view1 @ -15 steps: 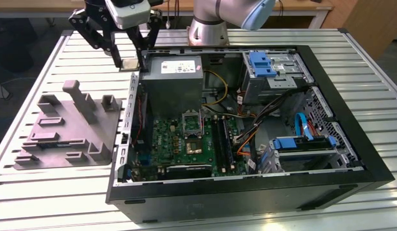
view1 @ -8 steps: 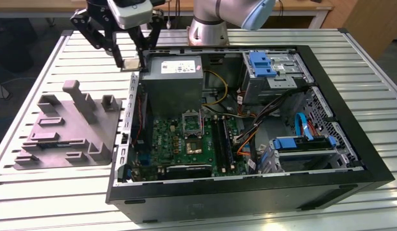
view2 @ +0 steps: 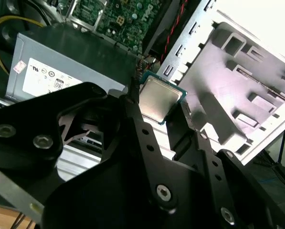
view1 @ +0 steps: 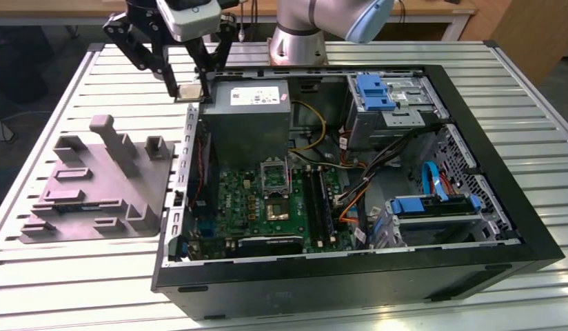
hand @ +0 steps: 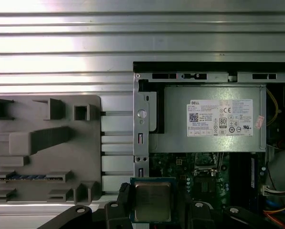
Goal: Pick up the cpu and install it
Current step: 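Pick up the cpu and move it towards the insertion slot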
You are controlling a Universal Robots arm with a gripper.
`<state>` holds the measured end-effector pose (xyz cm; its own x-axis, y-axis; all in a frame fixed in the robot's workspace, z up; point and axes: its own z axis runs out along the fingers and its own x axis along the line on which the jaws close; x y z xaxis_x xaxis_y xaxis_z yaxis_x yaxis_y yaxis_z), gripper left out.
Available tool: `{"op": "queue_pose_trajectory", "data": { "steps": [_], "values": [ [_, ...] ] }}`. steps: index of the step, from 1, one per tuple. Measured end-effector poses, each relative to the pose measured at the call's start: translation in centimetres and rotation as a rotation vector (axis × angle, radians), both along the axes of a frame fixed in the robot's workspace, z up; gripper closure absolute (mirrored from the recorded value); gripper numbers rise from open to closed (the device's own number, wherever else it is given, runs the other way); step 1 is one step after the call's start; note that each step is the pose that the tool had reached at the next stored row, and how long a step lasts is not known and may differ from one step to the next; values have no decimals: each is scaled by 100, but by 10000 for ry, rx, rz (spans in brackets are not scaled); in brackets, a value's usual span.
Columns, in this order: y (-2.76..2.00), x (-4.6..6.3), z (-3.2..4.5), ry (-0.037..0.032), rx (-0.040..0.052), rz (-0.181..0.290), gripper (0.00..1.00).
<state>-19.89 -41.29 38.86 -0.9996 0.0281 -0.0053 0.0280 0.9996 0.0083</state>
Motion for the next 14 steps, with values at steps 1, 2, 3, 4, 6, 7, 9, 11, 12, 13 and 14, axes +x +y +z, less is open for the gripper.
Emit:
{"op": "queue_pose_trajectory", "data": {
  "steps": [1,2,3,4,6,7,9,11,12,13,14],
  "values": [
    [0,3,0,0,0,1,53],
    [0,4,0,1,-1,1,53],
    [0,5,0,0,-1,2,53],
    [0,7,0,1,-1,2,53],
    [0,12,0,0,1,2,53],
    [0,13,0,0,0,1,53],
    [0,18,0,1,0,2,53],
    [0,27,0,1,0,2,53],
    [0,32,0,0,0,1,53],
    [0,42,0,0,1,1,53],
    [0,54,0,1,0,2,53]
  ]
}}
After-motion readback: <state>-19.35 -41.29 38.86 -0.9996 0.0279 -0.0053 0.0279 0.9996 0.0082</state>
